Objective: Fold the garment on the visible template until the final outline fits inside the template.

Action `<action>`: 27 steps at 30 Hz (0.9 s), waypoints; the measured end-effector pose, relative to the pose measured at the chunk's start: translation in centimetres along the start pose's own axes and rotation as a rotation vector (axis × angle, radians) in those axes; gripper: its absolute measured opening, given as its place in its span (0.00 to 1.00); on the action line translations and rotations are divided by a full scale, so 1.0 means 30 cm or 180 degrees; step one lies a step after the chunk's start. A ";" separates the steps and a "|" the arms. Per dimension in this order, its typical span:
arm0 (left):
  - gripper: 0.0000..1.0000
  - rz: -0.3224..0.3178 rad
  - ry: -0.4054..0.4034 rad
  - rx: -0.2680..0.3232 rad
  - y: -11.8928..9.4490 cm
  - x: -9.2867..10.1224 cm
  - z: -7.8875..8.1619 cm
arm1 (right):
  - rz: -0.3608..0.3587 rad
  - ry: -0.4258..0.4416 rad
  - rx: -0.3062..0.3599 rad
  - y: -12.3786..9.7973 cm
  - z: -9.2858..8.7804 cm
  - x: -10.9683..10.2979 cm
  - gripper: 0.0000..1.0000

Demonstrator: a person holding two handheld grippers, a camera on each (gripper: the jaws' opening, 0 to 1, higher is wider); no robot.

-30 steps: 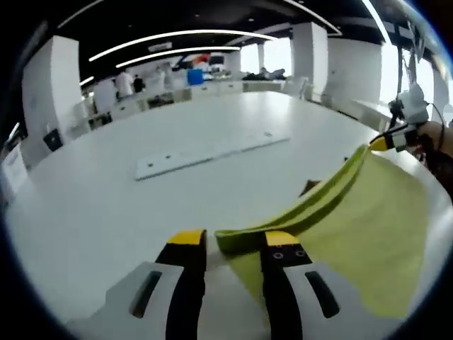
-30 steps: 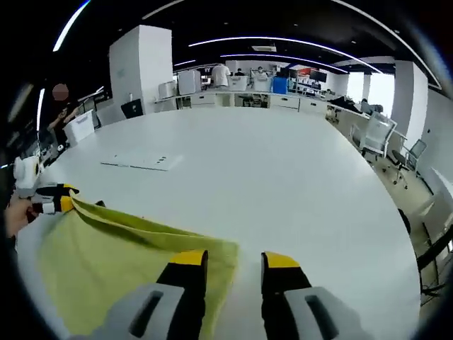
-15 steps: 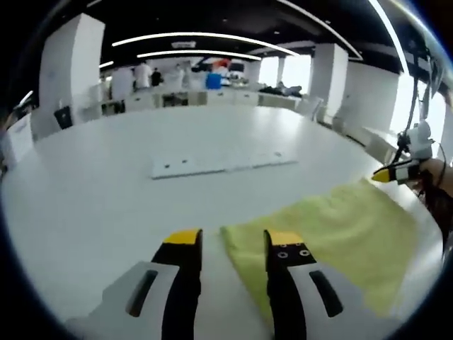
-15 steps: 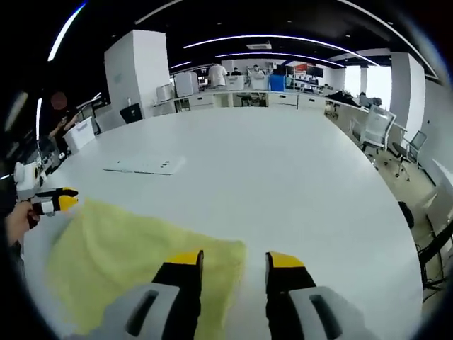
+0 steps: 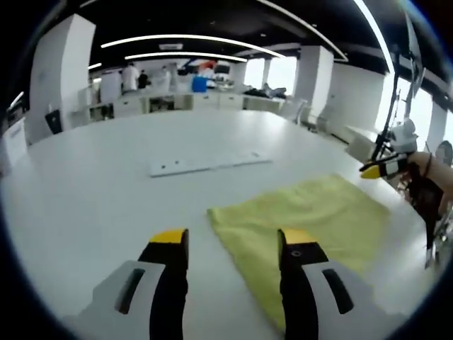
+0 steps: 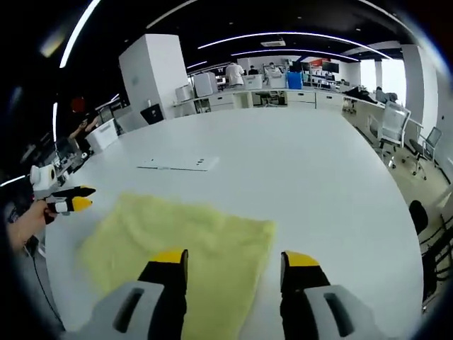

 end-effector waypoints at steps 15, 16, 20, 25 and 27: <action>0.55 -0.0355 0.0180 -0.0172 -0.111 0.047 -0.078 | 0.0375 -0.0152 -0.0175 -0.124 -0.137 -0.094 0.52; 0.55 -0.0384 0.0179 -0.0186 -0.115 0.050 -0.085 | 0.0391 -0.0152 -0.0183 -0.128 -0.144 -0.095 0.52; 0.56 -0.0538 0.0283 -0.0236 -0.143 0.083 -0.114 | 0.0475 -0.0165 -0.0192 -0.148 -0.174 -0.108 0.52; 0.55 -0.0595 0.0307 -0.0328 -0.161 0.095 -0.156 | 0.0547 -0.0262 -0.0252 -0.163 -0.209 -0.118 0.52; 0.56 -0.0603 0.0306 -0.0347 -0.170 0.096 -0.176 | 0.0582 -0.0298 -0.0271 -0.171 -0.224 -0.121 0.51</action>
Point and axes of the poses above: the point that each gripper's makers call its tool centre point, and the gripper's own axes: y roughly forward along the fingers, x roughly to its right, z roughly out of its top, the point moved 4 cm from there along -y, roughly backward along the fingers, and after that the axes turned 1 degree about -z, right-handed, at the moved point
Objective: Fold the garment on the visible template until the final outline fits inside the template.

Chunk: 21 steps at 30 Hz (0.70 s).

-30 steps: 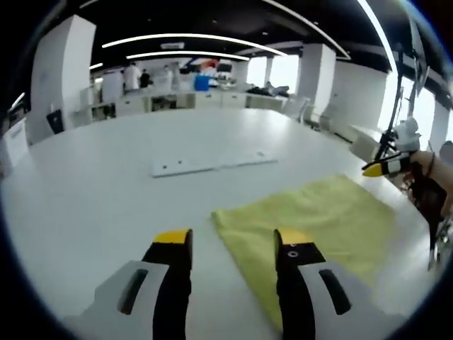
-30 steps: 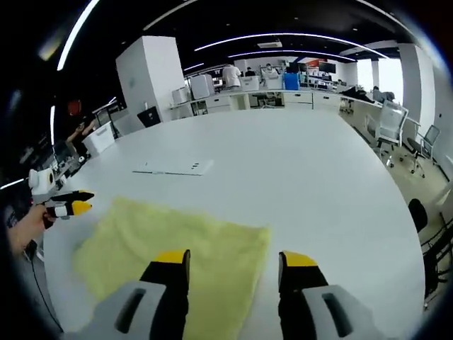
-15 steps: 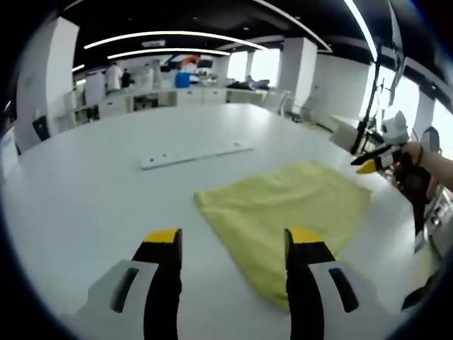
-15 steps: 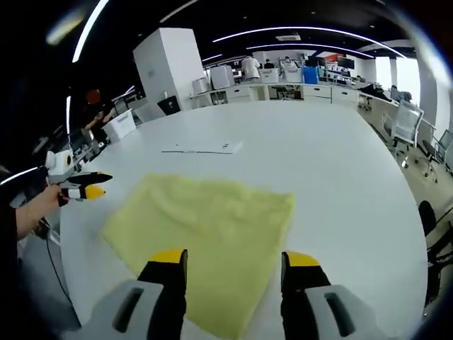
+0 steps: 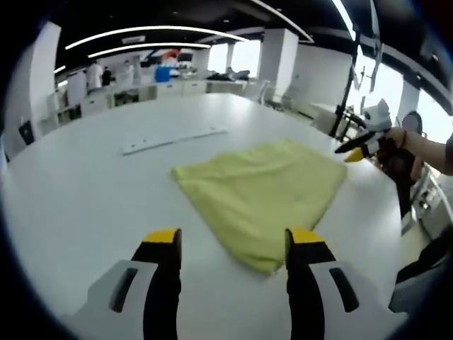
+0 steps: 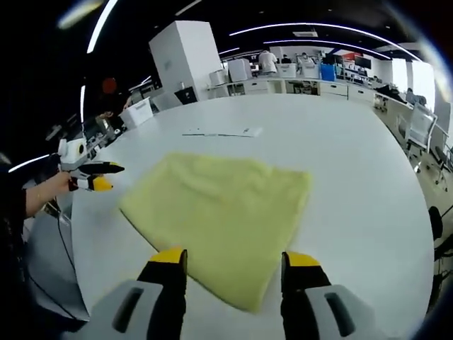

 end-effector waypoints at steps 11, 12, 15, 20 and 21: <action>0.45 -0.0061 -0.0207 -0.0089 -0.025 0.054 -0.092 | -0.0017 0.0066 -0.0068 -0.021 -0.082 0.009 0.40; 0.44 -0.0056 -0.0224 -0.0080 -0.025 0.057 -0.100 | -0.0012 0.0084 -0.0070 -0.020 -0.091 0.008 0.38; 0.39 -0.0043 -0.0319 -0.0071 -0.022 0.055 -0.116 | -0.0026 0.0089 -0.0101 -0.016 -0.113 0.008 0.34; 0.34 -0.0040 -0.0462 -0.0035 -0.015 0.056 -0.135 | -0.0081 0.0169 -0.0121 -0.013 -0.131 0.012 0.29; 0.32 -0.0043 -0.0480 -0.0027 -0.012 0.055 -0.137 | -0.0084 0.0172 -0.0115 -0.013 -0.133 0.012 0.27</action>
Point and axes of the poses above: the point that each gripper's makers call its tool centre point, and the gripper's own axes: y roughly forward along the fingers, x roughly to its right, z roughly out of its top, the point moved 4 cm from there along -y, roughly backward along the fingers, and after that the axes turned 1 degree about -z, right-handed, at the moved point
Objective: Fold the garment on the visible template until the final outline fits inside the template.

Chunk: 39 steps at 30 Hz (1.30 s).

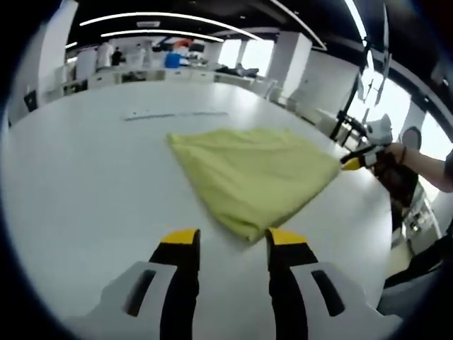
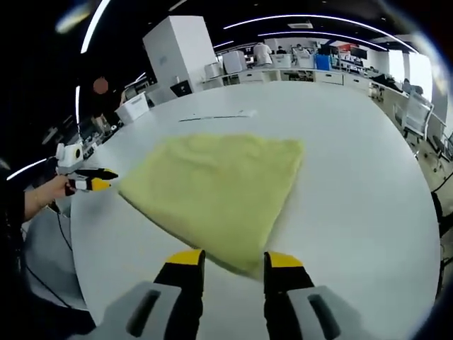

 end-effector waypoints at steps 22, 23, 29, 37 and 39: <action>0.00 -0.0142 -0.0307 0.0035 0.046 0.039 -0.030 | -0.0075 -0.0068 0.0004 -0.003 -0.009 0.007 0.09; 0.00 -0.0148 -0.0293 0.0027 0.044 0.039 -0.029 | -0.0102 -0.0072 0.0010 -0.003 -0.008 0.011 0.05; 0.00 -0.0148 -0.0137 -0.0043 0.031 0.026 -0.028 | -0.0109 -0.0020 0.0017 -0.011 -0.006 0.022 0.00; 0.00 -0.0108 0.0057 -0.0128 0.009 0.010 -0.032 | -0.0108 0.0009 0.0012 -0.015 -0.006 0.025 0.00; 0.00 -0.0117 0.0098 -0.0125 0.007 0.010 -0.029 | -0.0110 0.0011 0.0012 -0.015 -0.006 0.025 0.00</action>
Point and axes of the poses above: the point that each gripper's makers call its tool centre point, and the gripper's own axes: y roughly forward along the fingers, x roughly to its right, z roughly out of its top, the point moved 4 cm from there along -y, roughly backward along the fingers, and after that the axes turned 1 degree about -z, right-handed, at the moved point
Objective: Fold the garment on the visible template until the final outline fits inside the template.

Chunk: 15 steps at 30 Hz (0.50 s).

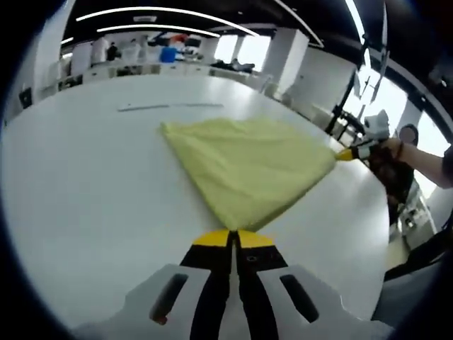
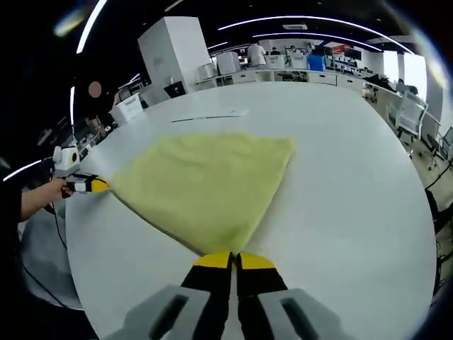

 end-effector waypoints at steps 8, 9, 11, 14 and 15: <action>0.00 -0.0020 0.0147 -0.0080 -0.011 0.001 -0.006 | 0.0013 0.0007 -0.0015 -0.007 -0.002 -0.011 0.00; 0.00 -0.0020 0.0154 -0.0092 -0.014 0.000 -0.008 | 0.0019 0.0007 -0.0022 -0.008 -0.004 -0.015 0.00; 0.00 0.0003 0.0188 -0.0109 -0.021 -0.001 -0.012 | 0.0040 -0.0007 -0.0033 -0.010 -0.008 -0.024 0.00; 0.00 0.0001 0.0203 -0.0121 -0.034 0.000 -0.017 | 0.0051 -0.0013 -0.0042 -0.014 -0.014 -0.034 0.00; 0.00 0.0002 0.0209 -0.0124 -0.037 0.002 -0.019 | 0.0055 -0.0015 -0.0045 -0.015 -0.015 -0.037 0.00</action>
Point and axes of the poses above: the point that each gripper's makers call its tool centre point, and the gripper's own axes: y roughly forward along the fingers, x roughly to its right, z roughly out of its top, the point moved 4 cm from there along -y, roughly backward along the fingers, and after that the axes turned 1 degree about -z, right-handed, at the moved point
